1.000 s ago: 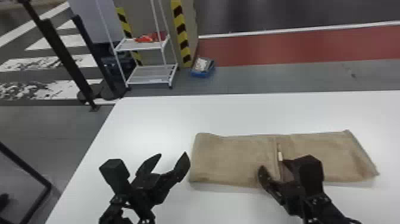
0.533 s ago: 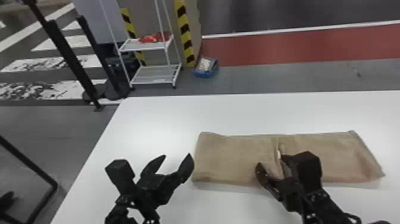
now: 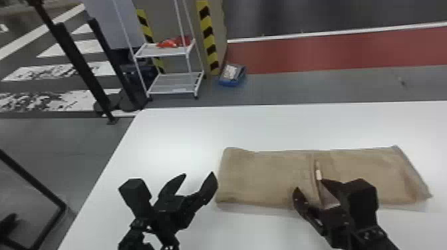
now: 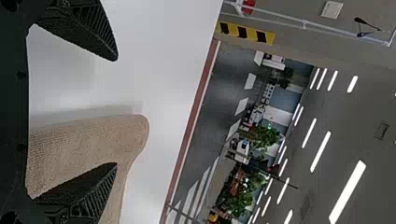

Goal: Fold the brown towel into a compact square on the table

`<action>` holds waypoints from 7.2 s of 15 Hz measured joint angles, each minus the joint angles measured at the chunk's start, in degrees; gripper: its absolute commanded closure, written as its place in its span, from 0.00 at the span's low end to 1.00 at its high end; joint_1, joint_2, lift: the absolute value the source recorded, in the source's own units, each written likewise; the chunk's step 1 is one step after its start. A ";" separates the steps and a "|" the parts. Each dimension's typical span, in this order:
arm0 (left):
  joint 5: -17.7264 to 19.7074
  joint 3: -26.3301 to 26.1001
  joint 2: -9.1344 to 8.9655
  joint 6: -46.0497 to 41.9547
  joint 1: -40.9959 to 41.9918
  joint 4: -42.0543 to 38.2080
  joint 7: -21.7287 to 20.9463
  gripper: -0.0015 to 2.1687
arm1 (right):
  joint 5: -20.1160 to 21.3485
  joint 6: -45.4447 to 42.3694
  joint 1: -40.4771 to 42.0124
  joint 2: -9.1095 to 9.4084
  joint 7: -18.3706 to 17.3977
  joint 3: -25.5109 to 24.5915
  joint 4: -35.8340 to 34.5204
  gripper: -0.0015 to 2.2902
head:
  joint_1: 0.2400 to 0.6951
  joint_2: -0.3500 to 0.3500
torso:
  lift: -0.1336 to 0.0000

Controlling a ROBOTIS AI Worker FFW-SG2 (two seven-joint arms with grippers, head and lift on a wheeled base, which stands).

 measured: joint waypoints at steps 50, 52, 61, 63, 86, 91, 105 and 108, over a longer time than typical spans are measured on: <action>0.34 -0.07 0.00 0.17 -0.29 0.41 -0.85 0.04 | 1.52 1.14 -4.02 0.26 0.41 1.74 4.06 0.51 | 1.00 0.84 | 0.12; 0.34 0.00 0.00 0.17 -0.29 0.65 -0.85 0.04 | 1.51 1.40 -3.93 0.25 0.54 1.74 3.98 0.51 | 1.00 0.85 | 0.12; 0.78 0.63 0.00 -0.65 0.11 0.69 -1.12 0.04 | -0.02 0.34 -1.97 -0.02 2.54 -1.63 -6.01 0.51 | 1.00 0.84 | 0.12; 0.82 0.92 0.00 -1.88 0.18 0.90 -1.12 0.03 | -0.88 0.31 -0.53 -0.03 2.55 -4.05 -7.41 0.51 | 1.00 0.81 | 0.12; -6.68 -1.12 0.00 -17.93 1.62 3.45 2.06 0.03 | -9.82 3.20 0.46 0.41 4.91 -22.64 -8.88 0.00 | 1.00 0.57 | 0.12; -6.80 -1.47 0.00 -17.93 1.54 3.45 1.97 0.03 | -11.55 9.42 -0.69 0.22 4.96 -27.20 -8.70 0.03 | 1.00 0.49 | 0.12; -6.87 -1.83 0.00 -17.58 1.12 3.81 1.61 0.03 | -6.09 15.26 -10.97 -0.41 9.51 -24.86 8.06 0.17 | 1.00 0.49 | 0.12; -6.87 -1.83 0.00 -17.59 1.03 4.09 1.61 0.03 | -6.22 14.85 -11.25 -0.36 10.66 -24.70 8.53 0.35 | 1.00 0.49 | 0.12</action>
